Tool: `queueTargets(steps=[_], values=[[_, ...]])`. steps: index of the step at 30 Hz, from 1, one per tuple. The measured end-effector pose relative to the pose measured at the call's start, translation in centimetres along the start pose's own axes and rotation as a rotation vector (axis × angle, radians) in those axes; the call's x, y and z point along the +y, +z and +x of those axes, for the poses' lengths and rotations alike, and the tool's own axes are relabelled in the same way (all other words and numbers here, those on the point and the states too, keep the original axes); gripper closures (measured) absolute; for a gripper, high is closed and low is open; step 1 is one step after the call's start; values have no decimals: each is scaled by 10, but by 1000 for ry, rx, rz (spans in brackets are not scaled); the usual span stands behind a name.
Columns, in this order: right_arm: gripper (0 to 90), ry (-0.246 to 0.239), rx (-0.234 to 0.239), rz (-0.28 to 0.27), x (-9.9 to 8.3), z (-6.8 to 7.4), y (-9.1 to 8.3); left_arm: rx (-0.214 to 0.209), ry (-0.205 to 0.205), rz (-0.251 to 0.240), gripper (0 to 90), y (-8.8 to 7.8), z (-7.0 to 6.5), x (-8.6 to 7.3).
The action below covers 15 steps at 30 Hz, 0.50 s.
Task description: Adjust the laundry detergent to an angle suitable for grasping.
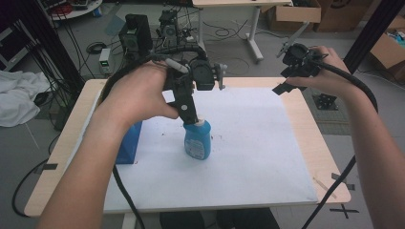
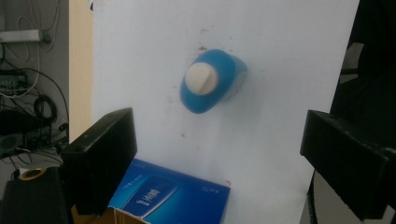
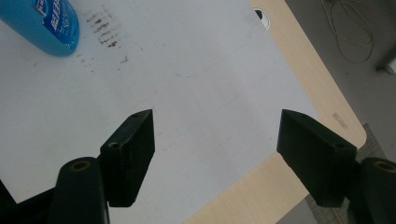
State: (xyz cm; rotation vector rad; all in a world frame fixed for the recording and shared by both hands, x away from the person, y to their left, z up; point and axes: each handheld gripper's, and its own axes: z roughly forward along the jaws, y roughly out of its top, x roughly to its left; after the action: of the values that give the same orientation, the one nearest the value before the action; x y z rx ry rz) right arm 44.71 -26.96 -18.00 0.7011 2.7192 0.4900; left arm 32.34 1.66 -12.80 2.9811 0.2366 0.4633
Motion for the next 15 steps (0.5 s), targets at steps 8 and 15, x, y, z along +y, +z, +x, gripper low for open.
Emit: queueTargets(steps=[8,15], values=[[277,-4,4,6,-1,0,2,-6,1,1,114,1,0,1],[269,4,0,-1,-3,-1,2,-5,1,7,113,1,1,3]])
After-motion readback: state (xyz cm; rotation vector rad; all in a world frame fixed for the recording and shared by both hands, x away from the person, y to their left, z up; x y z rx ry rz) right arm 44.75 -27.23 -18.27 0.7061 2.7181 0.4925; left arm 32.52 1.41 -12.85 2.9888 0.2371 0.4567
